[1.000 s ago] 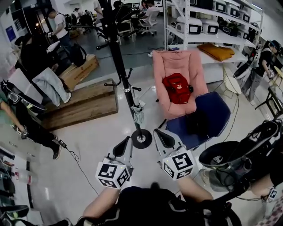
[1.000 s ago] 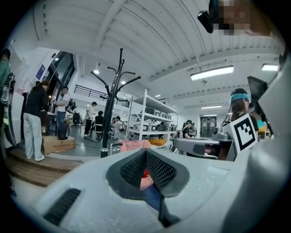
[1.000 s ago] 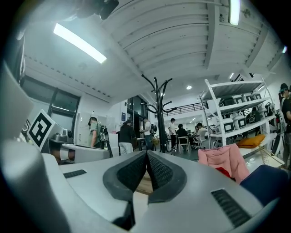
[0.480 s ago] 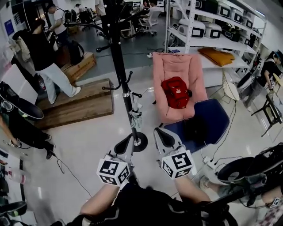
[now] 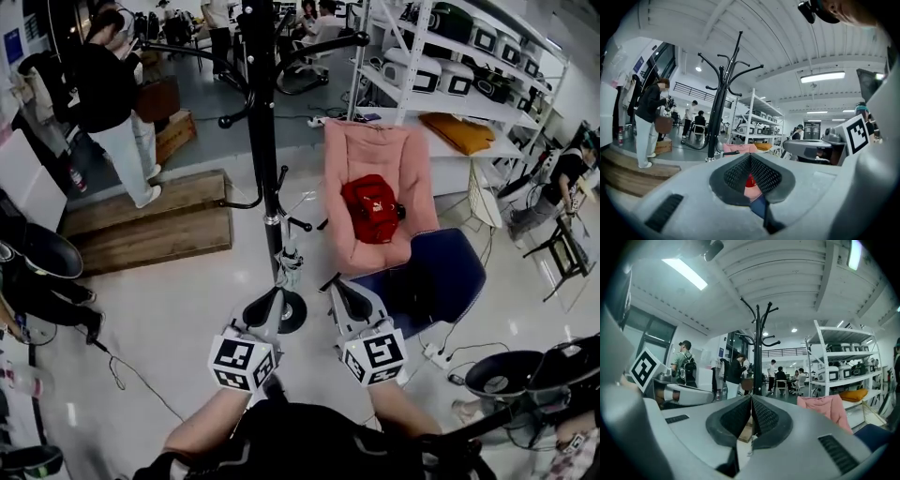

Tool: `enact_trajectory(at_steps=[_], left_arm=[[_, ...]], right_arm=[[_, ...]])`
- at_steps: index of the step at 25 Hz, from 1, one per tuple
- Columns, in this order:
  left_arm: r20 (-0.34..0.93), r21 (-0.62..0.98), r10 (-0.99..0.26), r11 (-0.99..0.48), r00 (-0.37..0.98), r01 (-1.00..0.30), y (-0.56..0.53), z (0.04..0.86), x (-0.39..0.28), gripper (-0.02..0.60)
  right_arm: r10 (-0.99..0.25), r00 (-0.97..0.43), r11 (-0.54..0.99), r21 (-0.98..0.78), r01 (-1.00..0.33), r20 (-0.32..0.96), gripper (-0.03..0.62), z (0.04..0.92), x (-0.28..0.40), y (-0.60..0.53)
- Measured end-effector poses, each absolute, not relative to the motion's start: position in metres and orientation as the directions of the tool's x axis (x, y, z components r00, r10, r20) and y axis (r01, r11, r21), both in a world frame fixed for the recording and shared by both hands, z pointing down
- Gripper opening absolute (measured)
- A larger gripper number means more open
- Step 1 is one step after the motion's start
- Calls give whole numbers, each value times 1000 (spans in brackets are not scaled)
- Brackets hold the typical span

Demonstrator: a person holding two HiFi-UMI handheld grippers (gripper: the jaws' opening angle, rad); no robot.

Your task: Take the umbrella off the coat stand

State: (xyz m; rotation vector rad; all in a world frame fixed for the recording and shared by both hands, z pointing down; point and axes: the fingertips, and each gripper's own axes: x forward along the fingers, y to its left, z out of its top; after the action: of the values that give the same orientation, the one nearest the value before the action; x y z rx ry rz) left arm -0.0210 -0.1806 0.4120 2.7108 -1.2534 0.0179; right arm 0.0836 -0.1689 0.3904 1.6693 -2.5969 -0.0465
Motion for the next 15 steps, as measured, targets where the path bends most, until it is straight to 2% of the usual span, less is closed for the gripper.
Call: enact_trajectory(at_steps=[15], left_arm=[[92, 151, -715, -678, 694, -719, -251, 437, -54, 5]], right_arm=[[-946, -320, 322, 51, -945, 54, 8, 417, 62, -232]])
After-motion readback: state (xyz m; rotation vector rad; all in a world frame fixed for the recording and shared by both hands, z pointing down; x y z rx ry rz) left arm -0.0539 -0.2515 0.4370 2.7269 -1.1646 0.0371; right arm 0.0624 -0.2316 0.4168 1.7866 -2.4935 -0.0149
